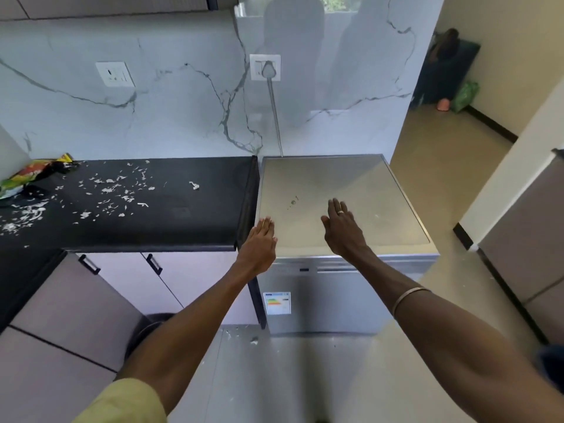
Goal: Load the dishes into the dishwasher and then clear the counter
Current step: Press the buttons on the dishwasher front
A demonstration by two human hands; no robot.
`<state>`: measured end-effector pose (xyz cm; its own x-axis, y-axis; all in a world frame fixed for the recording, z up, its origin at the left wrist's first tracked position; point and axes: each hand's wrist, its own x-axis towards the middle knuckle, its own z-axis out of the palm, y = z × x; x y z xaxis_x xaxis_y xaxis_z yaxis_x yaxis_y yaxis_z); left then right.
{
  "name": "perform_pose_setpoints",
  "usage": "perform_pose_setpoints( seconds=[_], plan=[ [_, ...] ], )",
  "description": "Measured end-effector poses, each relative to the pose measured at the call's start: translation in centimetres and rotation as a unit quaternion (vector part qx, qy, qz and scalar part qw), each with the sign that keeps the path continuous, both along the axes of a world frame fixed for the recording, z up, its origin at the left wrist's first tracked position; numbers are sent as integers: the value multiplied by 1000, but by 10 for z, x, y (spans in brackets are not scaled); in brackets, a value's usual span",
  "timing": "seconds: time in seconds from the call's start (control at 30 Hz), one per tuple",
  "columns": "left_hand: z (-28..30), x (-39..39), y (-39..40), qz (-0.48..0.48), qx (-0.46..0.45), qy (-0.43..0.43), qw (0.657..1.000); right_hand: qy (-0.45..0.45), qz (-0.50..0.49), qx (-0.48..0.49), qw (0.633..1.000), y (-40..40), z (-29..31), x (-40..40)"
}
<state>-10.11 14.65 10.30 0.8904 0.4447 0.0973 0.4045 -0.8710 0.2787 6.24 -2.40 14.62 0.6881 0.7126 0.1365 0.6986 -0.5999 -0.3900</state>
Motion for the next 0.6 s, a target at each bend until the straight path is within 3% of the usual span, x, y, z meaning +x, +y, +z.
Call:
perform_pose_setpoints(
  seconds=[0.3,0.6],
  plan=[
    [-43,-71,-25,-4,-9,15,1000,32,-3,-33,999,-46,-52,-80],
    [-88,-79,-33,13,-29,7,999,31,14,-35,999,-52,-98,-81]
  ],
)
